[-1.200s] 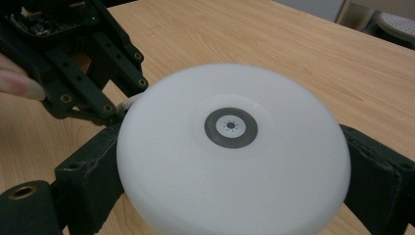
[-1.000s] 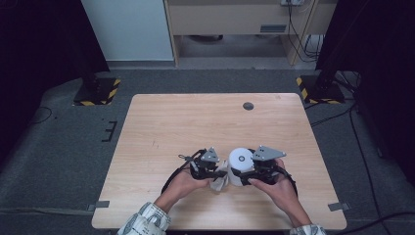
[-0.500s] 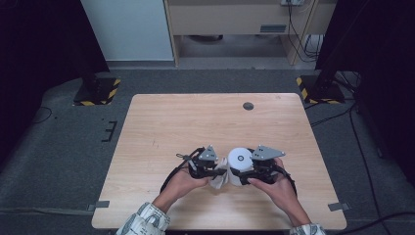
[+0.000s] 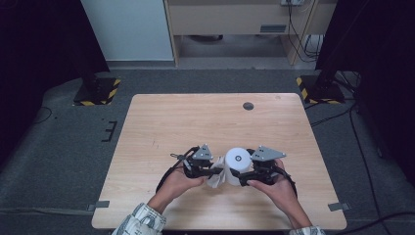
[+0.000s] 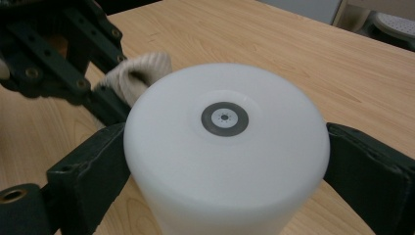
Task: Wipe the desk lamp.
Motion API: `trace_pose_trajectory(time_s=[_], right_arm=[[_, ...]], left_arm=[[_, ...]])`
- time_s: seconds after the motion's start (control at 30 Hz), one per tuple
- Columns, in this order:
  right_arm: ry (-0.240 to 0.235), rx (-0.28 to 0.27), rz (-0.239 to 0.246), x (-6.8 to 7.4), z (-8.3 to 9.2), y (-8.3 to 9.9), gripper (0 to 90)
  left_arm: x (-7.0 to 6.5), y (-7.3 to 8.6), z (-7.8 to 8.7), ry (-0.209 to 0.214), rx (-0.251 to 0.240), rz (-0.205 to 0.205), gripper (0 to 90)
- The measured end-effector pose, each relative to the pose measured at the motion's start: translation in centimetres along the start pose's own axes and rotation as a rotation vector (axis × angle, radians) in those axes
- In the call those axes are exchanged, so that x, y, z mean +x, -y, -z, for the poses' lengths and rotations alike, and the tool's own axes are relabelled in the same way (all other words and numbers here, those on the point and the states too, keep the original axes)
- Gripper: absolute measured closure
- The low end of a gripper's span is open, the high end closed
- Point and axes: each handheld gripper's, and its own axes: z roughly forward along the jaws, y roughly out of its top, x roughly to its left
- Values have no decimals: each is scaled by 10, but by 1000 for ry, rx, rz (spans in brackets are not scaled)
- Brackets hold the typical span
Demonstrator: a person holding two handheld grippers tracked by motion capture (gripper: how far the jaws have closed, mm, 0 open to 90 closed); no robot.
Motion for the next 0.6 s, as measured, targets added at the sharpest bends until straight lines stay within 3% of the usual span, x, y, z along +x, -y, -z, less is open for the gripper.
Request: trace_pose_trajectory(time_s=[0.1, 0.23, 0.37, 0.6], right_arm=[[-12, -2, 5, -1, 4, 1, 94], [-15, -1, -1, 2, 1, 0, 94], [-16, -6, -2, 7, -3, -2, 94], [-9, -5, 4, 8, -10, -5, 93]], left_arm=[[-2, -6, 9, 9, -39, 1, 764], [-2, -6, 11, 4, -41, 1, 765], [-3, -1, 12, -7, -27, 8, 765], [-9, 16, -10, -3, 58, 0, 765]])
